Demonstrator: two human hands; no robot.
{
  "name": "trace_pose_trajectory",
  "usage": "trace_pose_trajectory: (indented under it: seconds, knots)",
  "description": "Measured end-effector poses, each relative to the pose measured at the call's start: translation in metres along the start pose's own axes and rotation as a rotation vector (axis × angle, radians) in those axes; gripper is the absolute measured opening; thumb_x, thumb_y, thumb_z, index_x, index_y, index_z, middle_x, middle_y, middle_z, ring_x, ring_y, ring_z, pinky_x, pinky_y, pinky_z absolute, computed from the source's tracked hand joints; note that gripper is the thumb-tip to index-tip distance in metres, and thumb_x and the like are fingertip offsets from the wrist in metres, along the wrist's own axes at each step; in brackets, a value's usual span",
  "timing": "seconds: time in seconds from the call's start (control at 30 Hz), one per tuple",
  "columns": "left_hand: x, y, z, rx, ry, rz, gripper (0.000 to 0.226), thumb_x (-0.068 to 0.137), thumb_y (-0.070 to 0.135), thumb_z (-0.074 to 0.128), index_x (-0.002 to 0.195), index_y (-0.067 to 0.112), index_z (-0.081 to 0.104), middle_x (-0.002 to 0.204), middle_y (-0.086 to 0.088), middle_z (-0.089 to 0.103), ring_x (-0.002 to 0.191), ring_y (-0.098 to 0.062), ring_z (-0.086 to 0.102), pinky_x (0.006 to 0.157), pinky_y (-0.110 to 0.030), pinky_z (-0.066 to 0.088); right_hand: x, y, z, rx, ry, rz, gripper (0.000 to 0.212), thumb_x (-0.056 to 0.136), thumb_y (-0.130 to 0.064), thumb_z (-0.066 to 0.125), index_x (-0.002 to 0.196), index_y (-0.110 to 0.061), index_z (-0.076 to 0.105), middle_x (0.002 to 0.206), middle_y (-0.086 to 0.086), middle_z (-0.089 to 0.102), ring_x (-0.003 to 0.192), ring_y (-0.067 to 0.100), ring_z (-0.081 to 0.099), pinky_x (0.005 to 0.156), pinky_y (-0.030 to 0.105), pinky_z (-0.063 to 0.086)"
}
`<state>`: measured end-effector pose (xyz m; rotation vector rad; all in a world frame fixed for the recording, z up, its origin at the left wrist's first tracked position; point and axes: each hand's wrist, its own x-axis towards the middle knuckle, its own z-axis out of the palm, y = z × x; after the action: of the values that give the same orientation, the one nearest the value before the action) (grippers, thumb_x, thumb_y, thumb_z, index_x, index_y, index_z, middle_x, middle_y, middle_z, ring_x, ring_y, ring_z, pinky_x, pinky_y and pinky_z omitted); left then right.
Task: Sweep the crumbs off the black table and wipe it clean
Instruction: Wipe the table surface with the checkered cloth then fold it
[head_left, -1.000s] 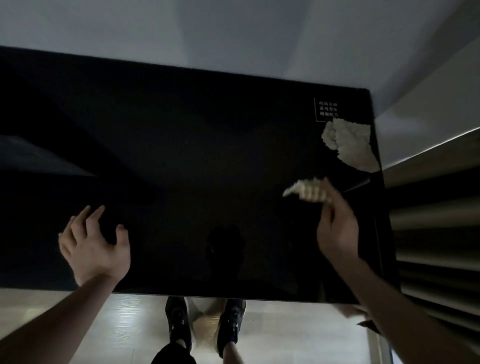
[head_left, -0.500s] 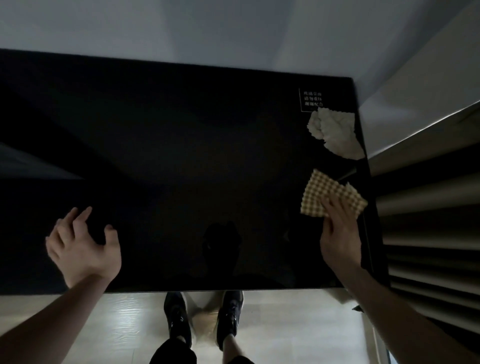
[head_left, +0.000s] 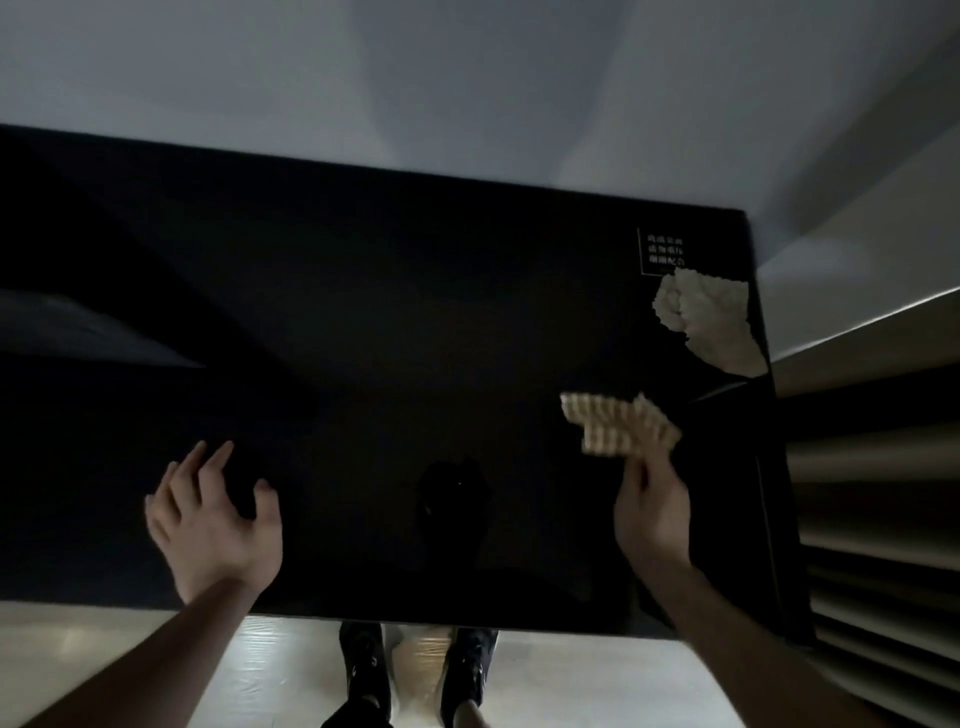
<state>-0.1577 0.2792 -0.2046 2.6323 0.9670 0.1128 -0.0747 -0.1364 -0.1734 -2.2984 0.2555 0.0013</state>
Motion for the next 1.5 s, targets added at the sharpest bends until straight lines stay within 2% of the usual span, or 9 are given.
trace_pose_trajectory:
  seconds: [0.13,0.23,0.4,0.53,0.93,1.1,1.23,1.33,1.5]
  knots:
    - [0.002,-0.002,0.002,0.013,0.005,0.003,0.07,0.086,0.049,0.043,0.149,0.02,0.046,0.164,-0.005,0.035,0.156,-0.032,0.023,0.128,-0.059,0.012,0.138,-0.047,0.029,0.051,0.156,-0.049,0.043,0.109,-0.011,0.041,0.148,-0.017,0.056,0.152,0.001,0.058,0.141,0.011,0.05,0.117,0.012,0.03]
    - [0.003,-0.004,0.004,0.029,0.007,0.006,0.069,0.086,0.048,0.044,0.149,0.021,0.045,0.164,-0.004,0.034,0.156,-0.032,0.022,0.129,-0.058,0.011,0.221,-0.073,0.033,-0.02,0.223,-0.082,0.044,0.108,-0.02,0.036,0.148,-0.018,0.056,0.153,0.003,0.057,0.142,0.02,0.052,0.118,0.021,0.034]
    - [0.005,-0.005,0.007,0.049,-0.006,-0.007,0.068,0.087,0.047,0.046,0.15,0.022,0.044,0.164,-0.003,0.034,0.158,-0.031,0.021,0.13,-0.057,0.009,0.278,-0.074,0.062,-0.198,0.062,-0.126,0.044,0.101,-0.018,0.034,0.132,-0.007,0.064,0.143,0.02,0.06,0.136,0.037,0.053,0.116,0.037,0.04]
    - [0.005,-0.004,0.005,0.048,-0.011,-0.012,0.069,0.086,0.047,0.046,0.151,0.023,0.044,0.164,-0.003,0.034,0.157,-0.03,0.022,0.13,-0.057,0.009,0.219,-0.055,0.096,-0.456,-0.056,-0.189,0.043,0.105,-0.015,0.04,0.144,-0.016,0.058,0.158,0.014,0.048,0.149,0.039,0.038,0.125,0.047,0.028]
    - [0.004,0.0,-0.005,0.036,-0.071,-0.023,0.07,0.088,0.046,0.045,0.153,0.022,0.042,0.164,-0.004,0.034,0.157,-0.032,0.022,0.13,-0.06,0.011,-0.087,-0.012,0.056,-0.266,-0.31,-0.278,0.05,0.099,-0.022,0.054,0.148,-0.03,0.058,0.166,-0.009,0.038,0.16,0.017,0.022,0.128,0.052,0.024]
    - [0.003,0.002,-0.01,0.018,-0.105,-0.028,0.072,0.087,0.046,0.045,0.154,0.021,0.041,0.165,-0.006,0.033,0.157,-0.034,0.021,0.129,-0.06,0.009,-0.097,-0.033,0.038,-0.027,-0.277,0.066,0.054,0.091,-0.028,0.076,0.14,-0.045,0.059,0.16,-0.024,0.04,0.153,-0.001,0.029,0.12,0.044,0.042]
    - [0.002,0.002,-0.015,-0.028,-0.136,-0.018,0.074,0.085,0.049,0.044,0.153,0.018,0.043,0.163,-0.01,0.036,0.156,-0.038,0.023,0.127,-0.062,0.009,-0.082,-0.055,0.034,-0.008,-0.016,0.355,0.074,0.085,-0.029,0.08,0.151,-0.028,0.046,0.158,-0.004,0.042,0.146,0.019,0.041,0.115,0.045,0.043]
    - [0.005,0.003,-0.023,-0.056,-0.179,-0.025,0.076,0.082,0.048,0.049,0.152,0.017,0.045,0.162,-0.011,0.037,0.155,-0.039,0.024,0.126,-0.063,0.011,-0.071,-0.058,0.037,-0.097,-0.009,0.505,0.087,0.083,-0.031,0.082,0.156,-0.021,0.036,0.155,0.007,0.043,0.137,0.032,0.047,0.108,0.051,0.046]
    - [0.006,0.03,-0.042,-0.089,-0.269,0.051,0.062,0.079,0.029,0.074,0.138,0.017,0.06,0.145,-0.01,0.055,0.137,-0.039,0.047,0.12,-0.063,0.032,-0.05,-0.072,0.021,0.083,-0.087,0.684,0.063,0.089,-0.024,0.077,0.145,-0.016,0.05,0.11,0.001,0.061,0.093,0.022,0.06,0.075,0.035,0.05]
